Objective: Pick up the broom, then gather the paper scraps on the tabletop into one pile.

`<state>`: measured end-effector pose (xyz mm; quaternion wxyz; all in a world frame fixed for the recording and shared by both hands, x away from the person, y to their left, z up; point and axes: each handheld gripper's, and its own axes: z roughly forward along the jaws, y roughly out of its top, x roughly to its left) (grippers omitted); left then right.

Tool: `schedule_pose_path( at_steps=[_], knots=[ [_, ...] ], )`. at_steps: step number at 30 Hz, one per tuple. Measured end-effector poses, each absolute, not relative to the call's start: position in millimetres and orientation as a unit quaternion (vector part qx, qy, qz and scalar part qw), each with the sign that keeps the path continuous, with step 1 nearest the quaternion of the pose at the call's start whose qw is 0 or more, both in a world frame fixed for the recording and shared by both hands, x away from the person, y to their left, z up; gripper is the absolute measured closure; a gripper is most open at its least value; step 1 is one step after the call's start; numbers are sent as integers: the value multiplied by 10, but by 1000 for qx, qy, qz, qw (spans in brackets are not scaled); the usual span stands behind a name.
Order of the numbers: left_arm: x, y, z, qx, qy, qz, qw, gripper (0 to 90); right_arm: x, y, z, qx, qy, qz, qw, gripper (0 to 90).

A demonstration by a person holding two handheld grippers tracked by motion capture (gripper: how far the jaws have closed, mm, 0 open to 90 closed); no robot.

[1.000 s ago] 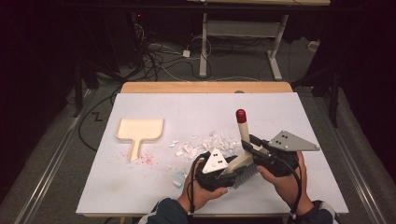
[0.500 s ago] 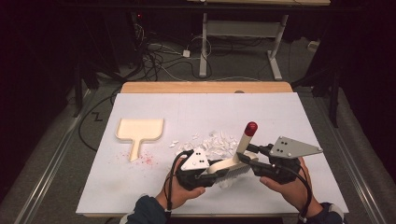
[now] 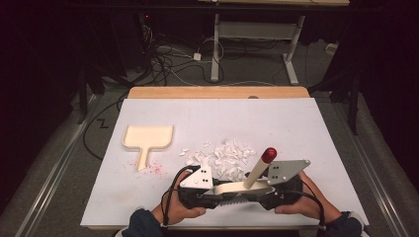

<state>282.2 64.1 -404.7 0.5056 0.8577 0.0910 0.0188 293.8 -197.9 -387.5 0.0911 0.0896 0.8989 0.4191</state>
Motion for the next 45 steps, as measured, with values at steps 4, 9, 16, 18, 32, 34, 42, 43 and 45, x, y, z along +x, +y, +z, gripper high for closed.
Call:
schedule_pose_path(
  at_steps=[4,9,16,18,32,34,42,43,45],
  knots=[
    [2837,667,-4050,852,81,0,518,649,2948,-1943,-3960,74,905,414,57,510],
    [2859,689,-4064,846,77,-2,527,624,2954,-1962,-3973,55,903,426,33,606],
    [2850,766,-4069,858,104,77,497,351,2943,-1967,-3940,63,901,427,41,677],
    [2806,836,-4076,859,118,118,484,254,2964,-1996,-3914,81,898,430,52,677],
    [2643,1757,-4387,834,255,260,415,165,3206,-2280,-3863,210,878,398,162,677],
    [2612,1905,-4467,829,279,258,411,165,3235,-2322,-3859,223,873,400,170,677],
    [2476,2140,-4595,820,320,255,400,165,3307,-2466,-3795,255,860,393,203,677],
    [2476,2140,-4595,820,320,255,400,165,3314,-2489,-3787,259,858,393,206,677],
    [2461,2169,-4618,816,329,255,400,165,3346,-2551,-3774,270,853,392,215,677]
  ],
)
